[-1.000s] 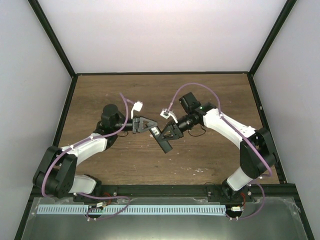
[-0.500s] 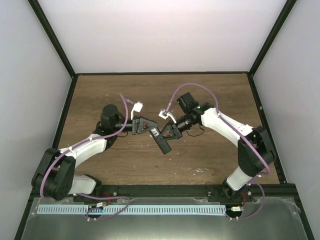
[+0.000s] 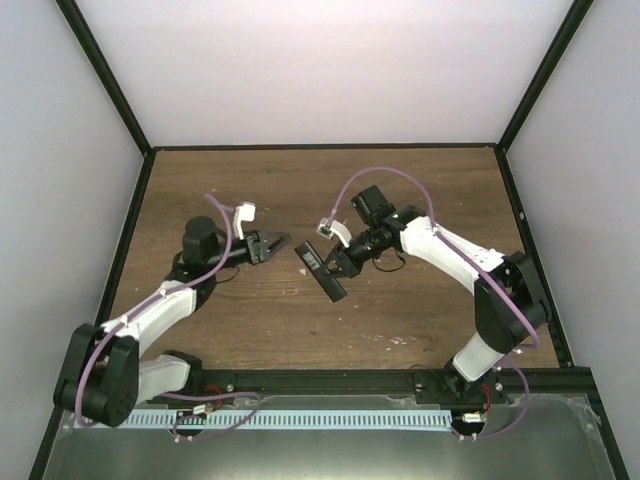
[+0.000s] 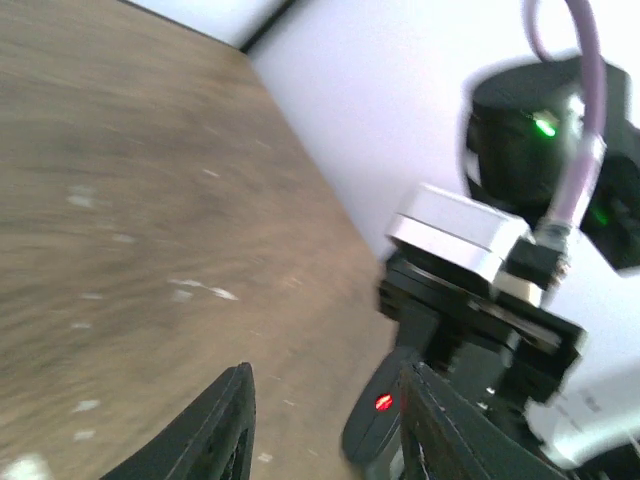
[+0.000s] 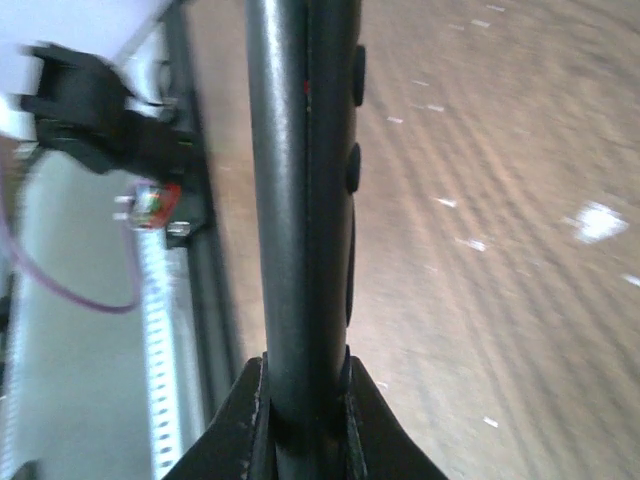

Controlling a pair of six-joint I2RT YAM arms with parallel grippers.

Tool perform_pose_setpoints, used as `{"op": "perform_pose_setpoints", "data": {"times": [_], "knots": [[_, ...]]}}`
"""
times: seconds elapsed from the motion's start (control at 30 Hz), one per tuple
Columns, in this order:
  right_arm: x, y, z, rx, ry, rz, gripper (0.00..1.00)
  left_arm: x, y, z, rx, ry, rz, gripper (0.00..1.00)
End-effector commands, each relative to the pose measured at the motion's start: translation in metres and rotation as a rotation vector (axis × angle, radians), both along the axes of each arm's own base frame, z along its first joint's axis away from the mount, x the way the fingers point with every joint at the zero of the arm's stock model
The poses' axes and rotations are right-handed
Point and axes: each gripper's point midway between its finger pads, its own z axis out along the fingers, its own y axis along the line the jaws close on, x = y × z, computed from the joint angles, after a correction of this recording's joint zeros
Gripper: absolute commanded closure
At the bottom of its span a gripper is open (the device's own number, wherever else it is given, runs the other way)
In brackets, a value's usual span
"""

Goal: Load the batteries into the remote control

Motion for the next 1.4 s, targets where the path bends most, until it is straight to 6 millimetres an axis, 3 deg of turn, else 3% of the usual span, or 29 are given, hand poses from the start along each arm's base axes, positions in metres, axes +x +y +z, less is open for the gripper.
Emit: {"op": "perform_pose_setpoints", "data": {"times": [0.0,0.17,0.37,0.47,0.67,0.93,1.07,1.37], "knots": [[0.045,-0.027,-0.038,-0.245,-0.111,-0.217,0.99,0.031,0.054,-0.035,0.189,0.038,0.346,0.58],[0.088,-0.09,-0.086,-0.658,-0.222,-0.48,0.99,0.038,0.108,-0.06,0.422,0.109,0.623,0.58],[0.107,-0.141,-0.101,-0.927,-0.336,-0.606,0.99,0.038,0.139,-0.068,0.511,0.181,0.785,0.58],[0.114,-0.158,-0.106,-1.027,-0.379,-0.639,0.99,0.04,0.142,-0.073,0.537,0.209,0.8,0.59],[0.115,-0.175,-0.122,-1.149,-0.39,-0.647,0.99,0.042,0.141,-0.076,0.534,0.23,0.801,0.59],[0.114,-0.181,-0.135,-1.203,-0.381,-0.631,0.98,0.043,0.14,-0.076,0.533,0.236,0.801,0.59],[0.113,-0.183,-0.14,-1.221,-0.374,-0.623,0.74,0.042,0.14,-0.079,0.539,0.245,0.796,0.59],[0.113,-0.173,-0.138,-1.17,-0.36,-0.61,0.53,0.04,0.14,-0.079,0.535,0.249,0.796,0.59]]}}
